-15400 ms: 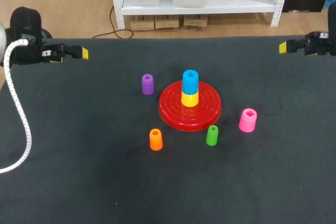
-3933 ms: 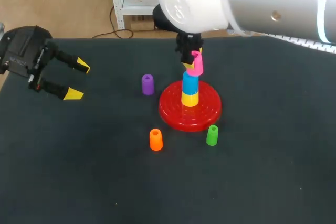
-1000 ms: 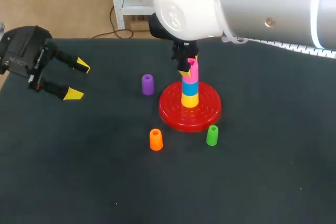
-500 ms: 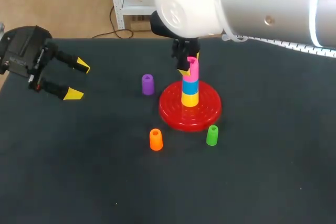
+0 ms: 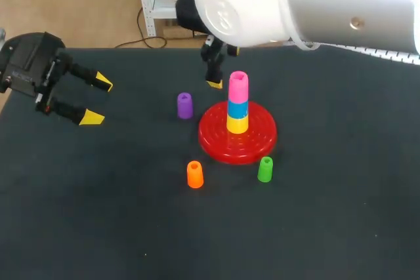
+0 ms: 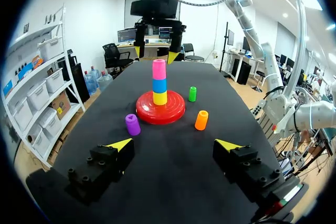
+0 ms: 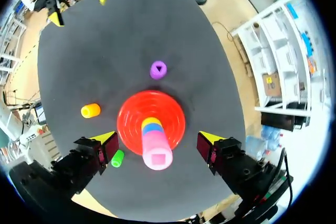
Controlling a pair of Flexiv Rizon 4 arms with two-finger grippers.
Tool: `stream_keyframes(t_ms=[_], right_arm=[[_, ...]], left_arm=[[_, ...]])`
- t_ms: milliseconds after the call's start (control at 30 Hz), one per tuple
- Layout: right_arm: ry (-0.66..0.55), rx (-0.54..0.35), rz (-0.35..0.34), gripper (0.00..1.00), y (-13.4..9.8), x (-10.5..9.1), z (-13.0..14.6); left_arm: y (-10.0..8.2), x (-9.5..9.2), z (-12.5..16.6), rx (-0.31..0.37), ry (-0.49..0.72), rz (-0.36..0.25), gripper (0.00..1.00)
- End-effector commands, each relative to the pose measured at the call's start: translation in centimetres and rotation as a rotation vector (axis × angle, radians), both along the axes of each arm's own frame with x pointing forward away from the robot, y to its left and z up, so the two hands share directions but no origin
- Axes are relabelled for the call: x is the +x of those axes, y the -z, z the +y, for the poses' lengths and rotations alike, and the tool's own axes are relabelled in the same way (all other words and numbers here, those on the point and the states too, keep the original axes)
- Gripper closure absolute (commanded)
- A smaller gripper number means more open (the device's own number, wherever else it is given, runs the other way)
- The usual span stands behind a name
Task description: Pick up and stack the cylinders on the red base in this order: pink,purple,orange,green
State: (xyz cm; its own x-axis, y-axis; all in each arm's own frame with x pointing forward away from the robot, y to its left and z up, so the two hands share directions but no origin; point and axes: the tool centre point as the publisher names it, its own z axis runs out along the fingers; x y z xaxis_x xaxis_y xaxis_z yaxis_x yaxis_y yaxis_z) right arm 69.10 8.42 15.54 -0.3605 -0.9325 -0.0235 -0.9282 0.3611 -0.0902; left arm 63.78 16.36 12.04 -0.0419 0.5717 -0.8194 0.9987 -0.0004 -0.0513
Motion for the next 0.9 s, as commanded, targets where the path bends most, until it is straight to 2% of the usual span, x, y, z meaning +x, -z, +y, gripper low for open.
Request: stream_keyframes(t_ms=[33,200,367,433,567,600,900], right_arm=[[-0.044,-0.011,0.000,0.00,-0.2,-0.3,2.2],[-0.095,-0.014,0.011,0.00,0.4,-0.3,4.5],[-0.116,-0.022,0.028,0.00,1.4,-0.1,5.6],[-0.113,-0.013,0.059,0.00,2.1,0.3,5.6],[-0.099,-0.017,0.061,0.00,3.1,0.8,5.0],[-0.074,-0.008,0.042,0.00,3.1,0.9,4.8],[-0.074,-0.008,0.042,0.00,3.1,0.9,4.8]], left_arm=[[0.1,0.0,0.1,-0.002,0.001,-0.002,0.00],[0.1,0.0,0.1,-0.002,0.001,-0.002,0.00],[0.1,0.0,0.1,-0.002,0.001,-0.002,0.00],[0.1,0.0,0.1,-0.002,0.001,-0.002,0.00],[0.1,0.0,0.1,-0.002,0.001,-0.002,0.00],[0.1,0.0,0.1,-0.002,0.001,-0.002,0.00],[0.1,0.0,0.1,-0.002,0.001,-0.002,0.00]])
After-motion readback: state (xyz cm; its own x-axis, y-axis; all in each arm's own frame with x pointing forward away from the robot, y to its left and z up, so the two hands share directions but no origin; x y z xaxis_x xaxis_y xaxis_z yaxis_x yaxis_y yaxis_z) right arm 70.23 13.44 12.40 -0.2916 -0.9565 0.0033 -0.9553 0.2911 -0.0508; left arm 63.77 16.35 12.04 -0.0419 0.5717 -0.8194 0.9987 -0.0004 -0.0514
